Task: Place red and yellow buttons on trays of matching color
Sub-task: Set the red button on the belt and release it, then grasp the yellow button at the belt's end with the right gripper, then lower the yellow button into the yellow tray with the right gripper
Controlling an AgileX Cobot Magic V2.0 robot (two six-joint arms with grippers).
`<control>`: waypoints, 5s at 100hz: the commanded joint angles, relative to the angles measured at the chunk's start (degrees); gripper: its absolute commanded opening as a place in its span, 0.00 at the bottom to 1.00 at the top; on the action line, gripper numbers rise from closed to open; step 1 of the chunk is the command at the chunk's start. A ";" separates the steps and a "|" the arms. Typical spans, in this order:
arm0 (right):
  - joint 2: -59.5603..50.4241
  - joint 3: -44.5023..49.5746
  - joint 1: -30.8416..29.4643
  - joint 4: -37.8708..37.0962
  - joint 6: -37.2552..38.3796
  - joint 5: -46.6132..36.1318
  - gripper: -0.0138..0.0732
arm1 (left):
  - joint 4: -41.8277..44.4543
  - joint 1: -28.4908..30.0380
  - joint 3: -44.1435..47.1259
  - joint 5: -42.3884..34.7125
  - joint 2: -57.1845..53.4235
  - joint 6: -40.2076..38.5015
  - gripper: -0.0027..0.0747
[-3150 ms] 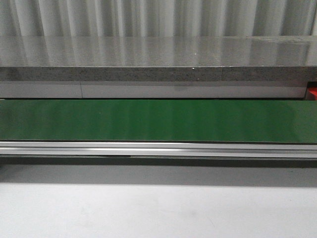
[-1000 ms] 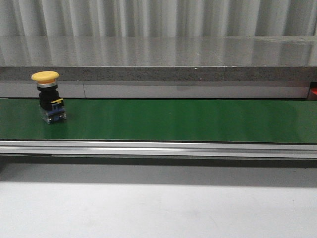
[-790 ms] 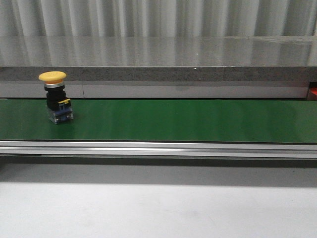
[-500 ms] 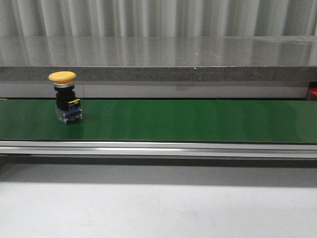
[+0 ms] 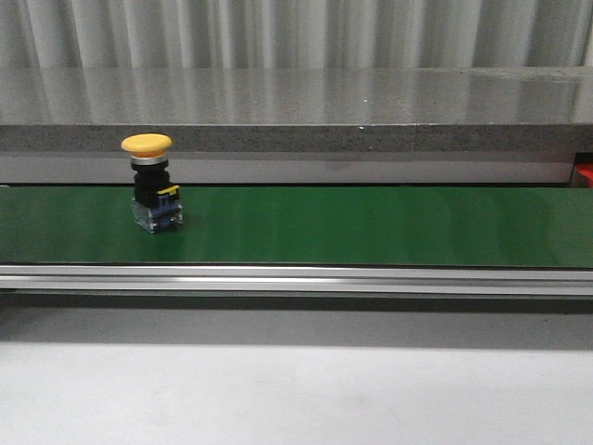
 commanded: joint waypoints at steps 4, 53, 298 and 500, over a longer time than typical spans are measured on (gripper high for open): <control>-0.51 -1.43 0.04 1.83 -0.36 -2.77 0.08 | -1.50 -1.30 -1.48 -4.47 0.12 -0.05 0.01; -0.51 -1.43 0.04 1.83 -0.36 -2.77 0.08 | -1.50 -2.44 -3.90 -5.40 8.87 -0.05 0.01; -0.40 -1.43 0.04 7.21 -0.36 -5.54 0.35 | -12.93 -7.35 34.03 -14.00 -57.63 9.42 0.01; 42.74 -28.34 9.05 6.87 0.33 4.51 0.25 | -12.93 -7.35 34.03 -14.00 -57.63 9.42 0.01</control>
